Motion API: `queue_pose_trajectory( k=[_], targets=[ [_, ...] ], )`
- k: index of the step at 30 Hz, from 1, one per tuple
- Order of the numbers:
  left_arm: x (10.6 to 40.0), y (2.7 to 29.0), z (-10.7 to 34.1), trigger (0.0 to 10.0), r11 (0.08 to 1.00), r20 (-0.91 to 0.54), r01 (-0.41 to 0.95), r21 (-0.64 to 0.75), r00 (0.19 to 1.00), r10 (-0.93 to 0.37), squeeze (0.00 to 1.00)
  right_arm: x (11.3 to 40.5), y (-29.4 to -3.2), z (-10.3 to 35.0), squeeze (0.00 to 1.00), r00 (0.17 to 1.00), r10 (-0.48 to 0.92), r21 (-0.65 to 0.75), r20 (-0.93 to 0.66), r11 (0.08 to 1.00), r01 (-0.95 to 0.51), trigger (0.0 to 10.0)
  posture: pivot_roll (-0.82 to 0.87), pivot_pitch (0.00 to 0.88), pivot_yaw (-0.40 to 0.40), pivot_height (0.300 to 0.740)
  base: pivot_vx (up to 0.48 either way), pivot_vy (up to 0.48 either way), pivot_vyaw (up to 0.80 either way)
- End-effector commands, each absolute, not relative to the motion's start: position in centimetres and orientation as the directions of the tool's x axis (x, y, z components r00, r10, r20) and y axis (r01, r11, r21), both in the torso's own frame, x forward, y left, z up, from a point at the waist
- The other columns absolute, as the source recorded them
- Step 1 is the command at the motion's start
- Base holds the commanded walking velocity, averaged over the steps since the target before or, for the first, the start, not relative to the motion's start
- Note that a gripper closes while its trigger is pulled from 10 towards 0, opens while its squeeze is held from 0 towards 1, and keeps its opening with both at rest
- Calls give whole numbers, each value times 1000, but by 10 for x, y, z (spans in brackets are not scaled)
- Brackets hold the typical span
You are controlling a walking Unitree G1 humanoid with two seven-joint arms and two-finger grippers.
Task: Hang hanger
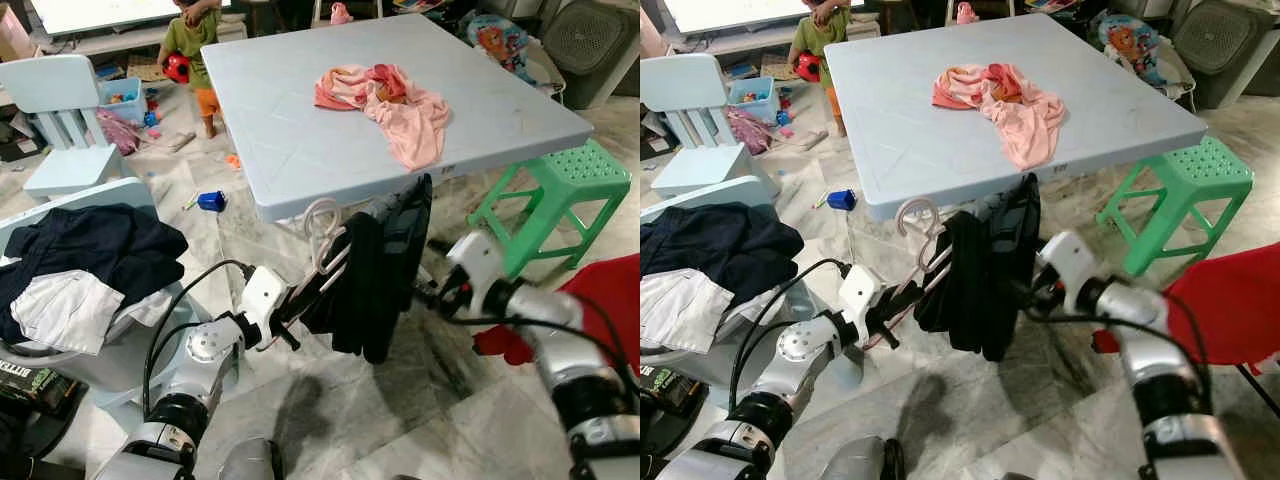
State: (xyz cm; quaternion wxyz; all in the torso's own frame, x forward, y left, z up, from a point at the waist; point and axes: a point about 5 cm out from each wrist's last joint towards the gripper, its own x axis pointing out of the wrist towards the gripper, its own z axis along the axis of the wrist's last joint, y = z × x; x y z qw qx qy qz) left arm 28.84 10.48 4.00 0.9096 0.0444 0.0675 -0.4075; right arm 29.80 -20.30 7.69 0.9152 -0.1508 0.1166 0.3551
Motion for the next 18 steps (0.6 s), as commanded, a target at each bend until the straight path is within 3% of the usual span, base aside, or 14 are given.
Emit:
queue_pose_trajectory(
  k=[1, 10, 11, 12, 13, 14, 15, 18],
  targets=[
    [295, 101, 56, 0, 656, -85, 753, 53, 658, -748, 0, 298, -192, 76, 12, 729, 610, -172, -311, 719, -674, 10000, -50, 0, 43, 740, 0, 0, 0],
    [291, 96, 59, 0, 637, -70, 768, 62, 640, -765, 0, 304, -171, 58, 0, 812, 482, -110, -329, 835, -540, 9882, -43, 0, 38, 740, 0, 0, 0],
    [291, 96, 59, 0, 634, -68, 771, 63, 637, -768, 0, 306, -168, 57, 0, 818, 473, -90, -327, 846, -525, 6392, -42, 0, 37, 740, 0, 0, 0],
    [291, 96, 59, 0, 634, -68, 771, 63, 637, -768, 0, 306, -168, 57, 0, 818, 473, -90, -327, 846, -525, 6392, -42, 0, 37, 740, 0, 0, 0],
    [291, 95, 60, 0, 631, -68, 773, 64, 634, -770, 0, 307, -166, 57, 0, 822, 466, -83, -328, 853, -516, 4275, -42, 0, 35, 740, 0, 0, 0],
    [291, 95, 60, 0, 631, -68, 773, 64, 634, -770, 0, 307, -166, 57, 0, 822, 466, -83, -328, 853, -516, 4275, -42, 0, 35, 740, 0, 0, 0],
    [290, 95, 60, 0, 627, -67, 776, 63, 630, -773, 0, 308, -164, 57, 0, 825, 462, -71, -325, 858, -509, 0, -42, 0, 35, 740, 0, 0, 0],
    [289, 92, 62, 0, 621, -61, 782, 61, 624, -779, 0, 310, -159, 57, 0, 834, 447, -50, -322, 872, -487, 0, -41, 0, 32, 740, 0, 0, 0]
  ],
)
